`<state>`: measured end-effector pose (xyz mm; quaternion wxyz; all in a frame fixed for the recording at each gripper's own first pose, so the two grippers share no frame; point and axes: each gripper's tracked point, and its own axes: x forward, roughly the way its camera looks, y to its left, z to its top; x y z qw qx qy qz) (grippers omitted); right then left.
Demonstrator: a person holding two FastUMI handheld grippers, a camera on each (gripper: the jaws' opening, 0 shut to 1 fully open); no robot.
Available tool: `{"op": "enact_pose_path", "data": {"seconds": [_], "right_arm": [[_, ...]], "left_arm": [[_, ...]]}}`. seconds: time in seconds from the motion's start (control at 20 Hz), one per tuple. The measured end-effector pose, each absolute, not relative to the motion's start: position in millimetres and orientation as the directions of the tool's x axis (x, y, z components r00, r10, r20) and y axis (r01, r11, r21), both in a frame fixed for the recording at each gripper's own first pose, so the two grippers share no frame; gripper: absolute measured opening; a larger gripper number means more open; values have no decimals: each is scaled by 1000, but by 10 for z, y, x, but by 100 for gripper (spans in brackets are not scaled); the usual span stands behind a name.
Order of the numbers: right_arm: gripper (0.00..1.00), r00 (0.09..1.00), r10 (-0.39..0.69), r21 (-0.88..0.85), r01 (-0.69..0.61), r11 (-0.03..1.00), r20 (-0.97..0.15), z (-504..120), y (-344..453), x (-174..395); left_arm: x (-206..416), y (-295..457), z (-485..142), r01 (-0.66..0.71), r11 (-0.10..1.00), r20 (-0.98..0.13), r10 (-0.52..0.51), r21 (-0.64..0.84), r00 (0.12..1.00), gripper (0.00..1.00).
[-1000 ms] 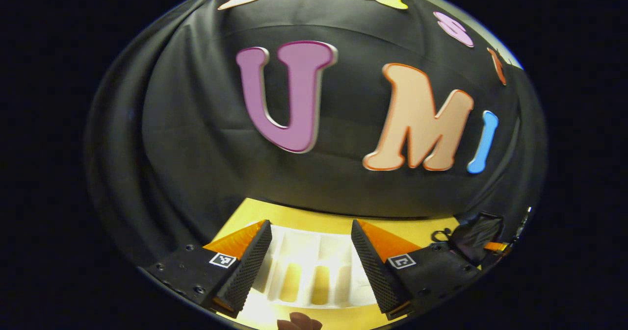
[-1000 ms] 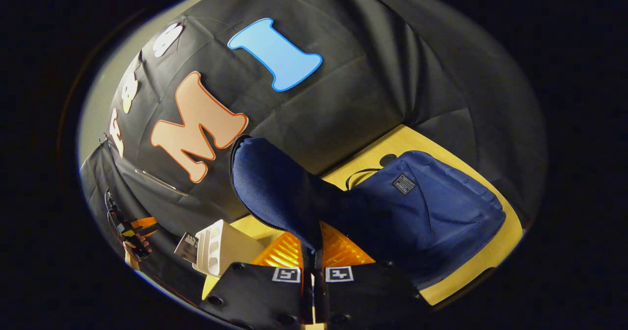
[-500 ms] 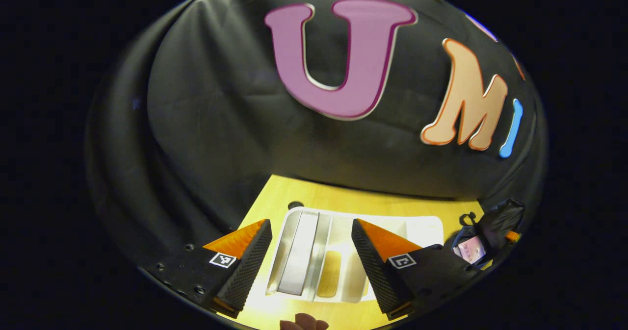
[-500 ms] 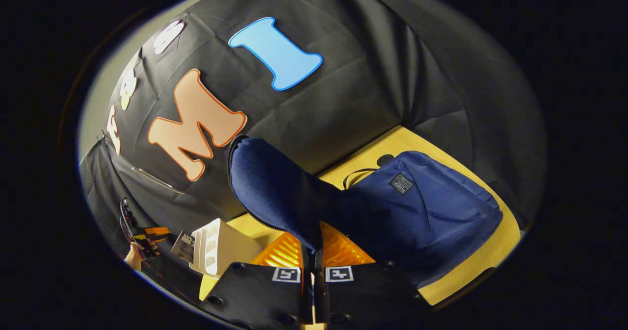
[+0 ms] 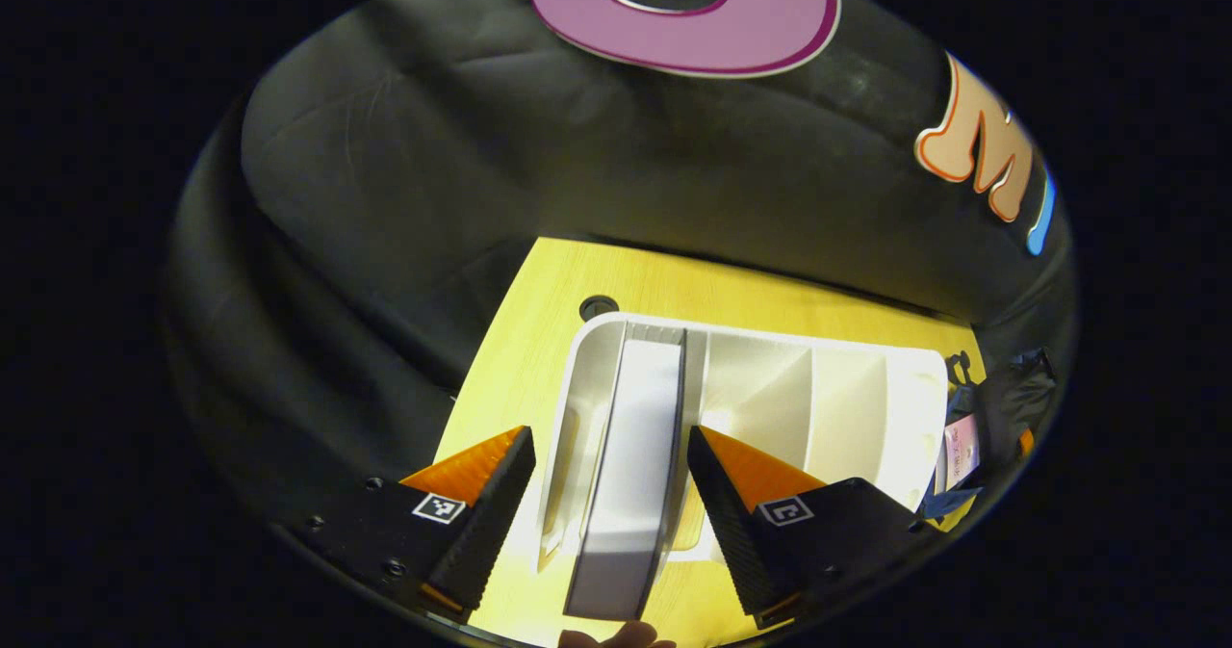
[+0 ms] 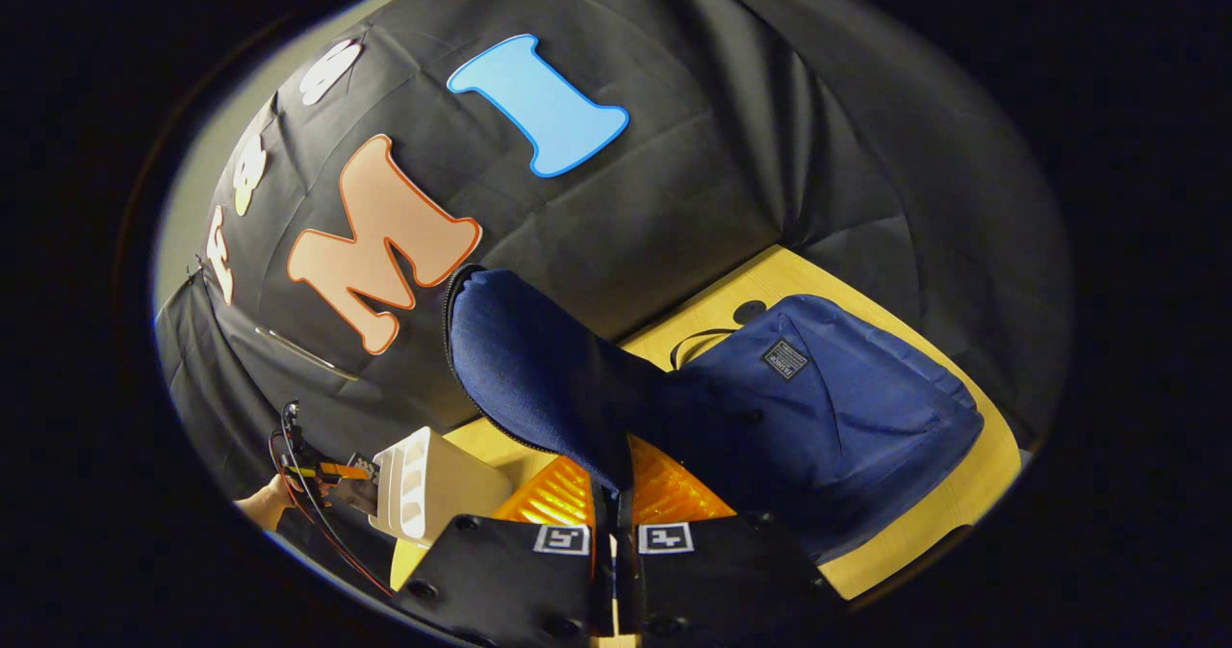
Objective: Open the schoolbag, grab two books from the bookshelf and put them into the schoolbag.
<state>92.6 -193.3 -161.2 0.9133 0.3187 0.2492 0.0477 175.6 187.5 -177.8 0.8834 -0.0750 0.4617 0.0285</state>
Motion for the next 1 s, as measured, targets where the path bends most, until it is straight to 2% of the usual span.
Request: {"op": "enact_pose_path", "data": {"seconds": [0.1, 0.2, 0.45, 0.8, 1.0], "right_arm": [[6, 872, 245, 608, 73, 791, -424, -1620, -1937, 936], [5, 872, 247, 609, 72, 790, -424, -1634, -1932, 945], [5, 870, 250, 606, 68, 793, -425, -1650, -1914, 963], [6, 871, 248, 608, 70, 791, -423, -1667, -1933, 978], [5, 867, 253, 610, 71, 789, -429, -1688, -1912, 987]], "left_arm": [[1734, 1869, -1863, -111, 987, -842, -36, -113, 538, 90], [1729, 1852, -1916, -104, 990, -858, -31, -98, 513, 82], [1690, 1864, -1994, -100, 992, -891, -27, -81, 453, 41], [1672, 1871, -1890, -102, 991, -891, -30, -85, 452, 37], [1690, 1894, -1584, -105, 989, -862, -36, -104, 506, 37]]}}
